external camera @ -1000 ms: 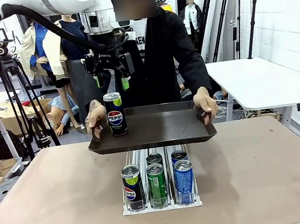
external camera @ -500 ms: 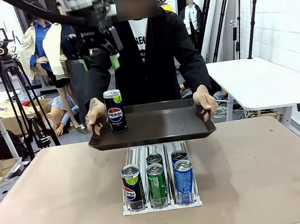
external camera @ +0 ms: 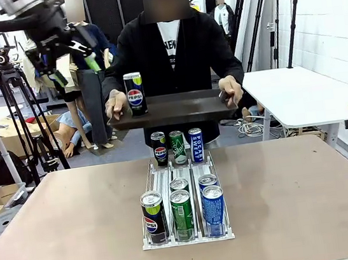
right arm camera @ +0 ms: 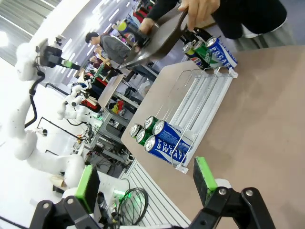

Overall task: Retrieve and hand over the desired beverage to the person.
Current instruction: Pick up another can of the same type that the person held from the Automatic Can Dispenser.

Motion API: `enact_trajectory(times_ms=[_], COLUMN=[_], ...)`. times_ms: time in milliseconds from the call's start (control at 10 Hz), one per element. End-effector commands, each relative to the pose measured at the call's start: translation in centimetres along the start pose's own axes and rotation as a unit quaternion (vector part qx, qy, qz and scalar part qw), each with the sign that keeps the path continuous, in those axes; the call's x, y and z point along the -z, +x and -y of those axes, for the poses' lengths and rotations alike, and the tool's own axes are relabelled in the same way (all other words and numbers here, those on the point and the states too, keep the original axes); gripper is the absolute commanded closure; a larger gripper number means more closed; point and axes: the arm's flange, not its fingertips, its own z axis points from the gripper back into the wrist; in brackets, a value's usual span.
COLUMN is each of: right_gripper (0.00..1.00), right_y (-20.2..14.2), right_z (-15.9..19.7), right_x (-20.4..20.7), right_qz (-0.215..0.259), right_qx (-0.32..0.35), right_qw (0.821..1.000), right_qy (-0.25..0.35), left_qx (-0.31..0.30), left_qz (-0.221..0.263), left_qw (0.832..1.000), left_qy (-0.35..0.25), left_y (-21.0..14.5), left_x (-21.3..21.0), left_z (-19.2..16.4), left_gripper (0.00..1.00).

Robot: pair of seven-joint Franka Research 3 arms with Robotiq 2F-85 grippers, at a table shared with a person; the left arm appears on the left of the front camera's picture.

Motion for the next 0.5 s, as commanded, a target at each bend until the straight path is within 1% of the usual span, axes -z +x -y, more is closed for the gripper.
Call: enact_trajectory(times_ms=[0, 100, 300, 400], right_gripper=[0.00, 0.00, 0.00, 0.00], right_y=[0.2, 0.2, 0.2, 0.2], right_z=[0.1, 0.1, 0.1, 0.1], right_x=[0.3, 0.3, 0.3, 0.3], right_qz=[0.013, 0.013, 0.013, 0.013], right_qx=[-0.010, -0.010, -0.010, -0.010], right_qw=[1.000, 1.000, 1.000, 1.000], right_qy=[0.010, 0.010, 0.010, 0.010], left_qx=[0.004, 0.005, -0.009, -0.012], left_qz=[0.048, 0.075, 0.125, 0.131], left_qw=[0.997, 0.993, 0.985, 0.983], left_qy=[-0.060, -0.092, -0.118, -0.130], left_y=[-2.8, -4.4, -8.3, -9.3], left_x=[-0.8, -1.6, -2.7, -2.4], left_z=[-2.9, -4.5, -7.3, -8.2], left_gripper=[0.00, 0.00, 0.00, 0.00])
